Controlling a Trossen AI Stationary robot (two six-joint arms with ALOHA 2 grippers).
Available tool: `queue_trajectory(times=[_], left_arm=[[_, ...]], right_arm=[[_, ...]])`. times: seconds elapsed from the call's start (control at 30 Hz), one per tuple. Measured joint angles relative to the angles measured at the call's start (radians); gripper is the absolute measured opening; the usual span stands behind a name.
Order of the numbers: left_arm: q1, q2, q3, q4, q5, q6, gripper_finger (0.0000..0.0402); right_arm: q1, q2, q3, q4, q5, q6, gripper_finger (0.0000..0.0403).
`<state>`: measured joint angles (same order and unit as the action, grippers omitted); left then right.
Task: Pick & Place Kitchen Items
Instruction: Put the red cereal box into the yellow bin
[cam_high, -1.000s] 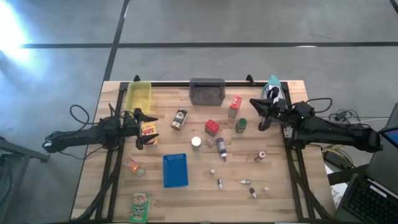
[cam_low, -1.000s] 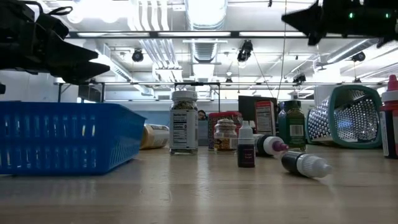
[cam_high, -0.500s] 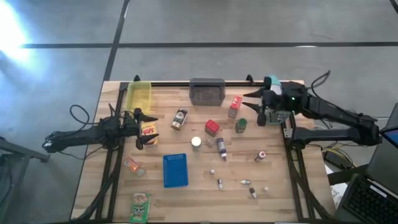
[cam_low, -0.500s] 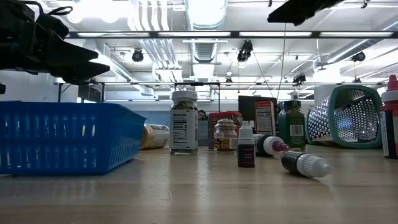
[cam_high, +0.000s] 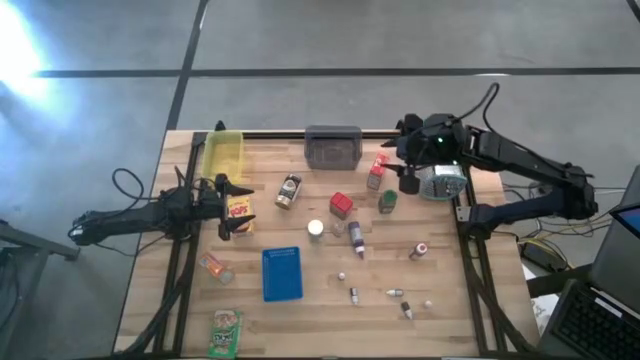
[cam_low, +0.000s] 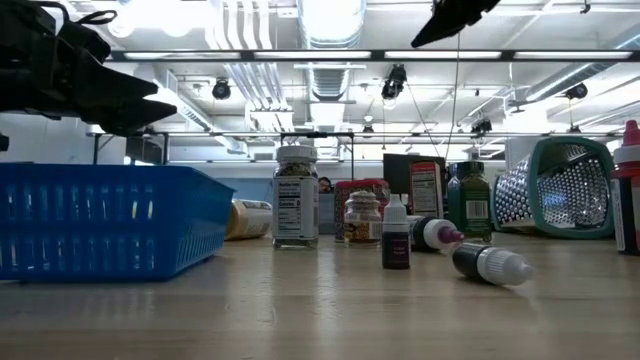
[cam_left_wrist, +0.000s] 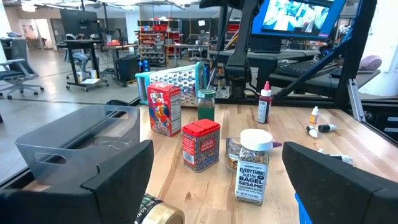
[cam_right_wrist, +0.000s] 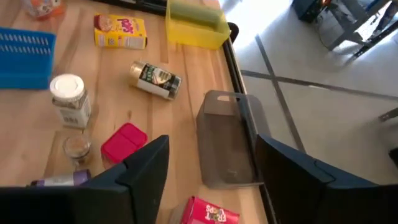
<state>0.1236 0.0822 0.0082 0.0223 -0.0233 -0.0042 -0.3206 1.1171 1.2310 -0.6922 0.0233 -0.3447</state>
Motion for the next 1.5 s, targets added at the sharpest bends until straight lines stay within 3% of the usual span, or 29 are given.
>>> queue_trajectory(times=[0.43, 0.93, 1.5], left_arm=[[0.0, 0.0, 0.0, 0.0, 0.0, 0.0, 0.0362], [0.0, 0.0, 0.0, 0.0, 0.0, 0.0, 0.0362], [0.001, 0.0, 0.0, 0.0, 0.0, 0.0, 0.0362]], right_arm=[[0.0, 0.061, 0.141, -0.036, 0.014, 0.026, 0.0278], [-0.001, 0.096, 0.149, -0.035, 0.059, 0.075, 0.0295], [0.0, 0.094, 0.148, -0.035, 0.083, -0.222, 0.025]])
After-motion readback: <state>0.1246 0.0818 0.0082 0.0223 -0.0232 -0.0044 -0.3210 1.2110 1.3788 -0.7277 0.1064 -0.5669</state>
